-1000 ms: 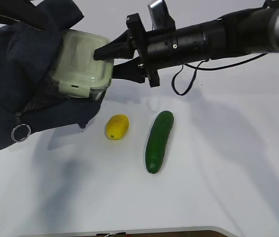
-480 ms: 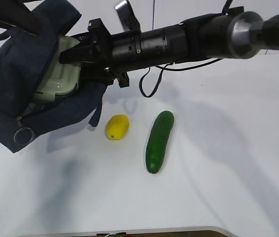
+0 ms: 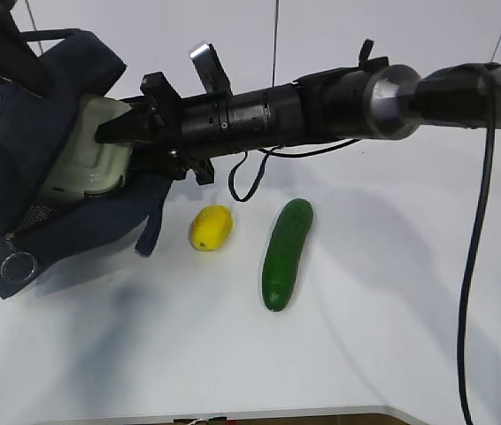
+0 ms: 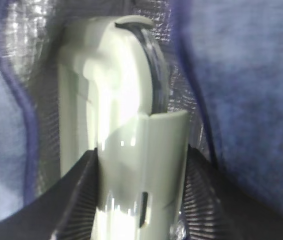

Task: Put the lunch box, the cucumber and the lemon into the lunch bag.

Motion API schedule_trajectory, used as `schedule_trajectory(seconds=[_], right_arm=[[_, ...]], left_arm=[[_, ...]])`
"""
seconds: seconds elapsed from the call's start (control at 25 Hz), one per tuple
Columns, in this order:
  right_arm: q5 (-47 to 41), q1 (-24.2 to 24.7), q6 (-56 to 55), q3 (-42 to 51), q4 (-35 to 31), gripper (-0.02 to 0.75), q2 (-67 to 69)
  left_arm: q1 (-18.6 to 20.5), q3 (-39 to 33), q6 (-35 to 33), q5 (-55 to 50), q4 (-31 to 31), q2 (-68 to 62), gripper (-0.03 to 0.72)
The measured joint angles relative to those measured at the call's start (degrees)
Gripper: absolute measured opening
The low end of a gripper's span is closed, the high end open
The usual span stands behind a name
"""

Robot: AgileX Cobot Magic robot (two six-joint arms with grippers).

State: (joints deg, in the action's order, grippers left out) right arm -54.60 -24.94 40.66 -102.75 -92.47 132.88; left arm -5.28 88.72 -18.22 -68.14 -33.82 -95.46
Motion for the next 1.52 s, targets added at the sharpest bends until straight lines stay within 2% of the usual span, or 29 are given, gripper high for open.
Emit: schedule_trajectory(seconds=[0.36, 1.12, 1.52], right_arm=[[1.4, 0.0, 0.0, -2.0, -1.0, 0.374, 4.7], [3.0, -0.1, 0.1, -2.4, -1.8, 0.407, 5.6], [2.4, -0.1, -2.0, -2.4, 2.4, 0.417, 5.6]], left_arm=[[0.0, 0.0, 0.3, 1.1, -1.3, -5.6, -0.012], [0.0, 0.0, 0.3, 0.8, -2.1, -7.3, -0.013], [0.0, 0.0, 0.4, -0.6, -2.1, -7.3, -0.013]])
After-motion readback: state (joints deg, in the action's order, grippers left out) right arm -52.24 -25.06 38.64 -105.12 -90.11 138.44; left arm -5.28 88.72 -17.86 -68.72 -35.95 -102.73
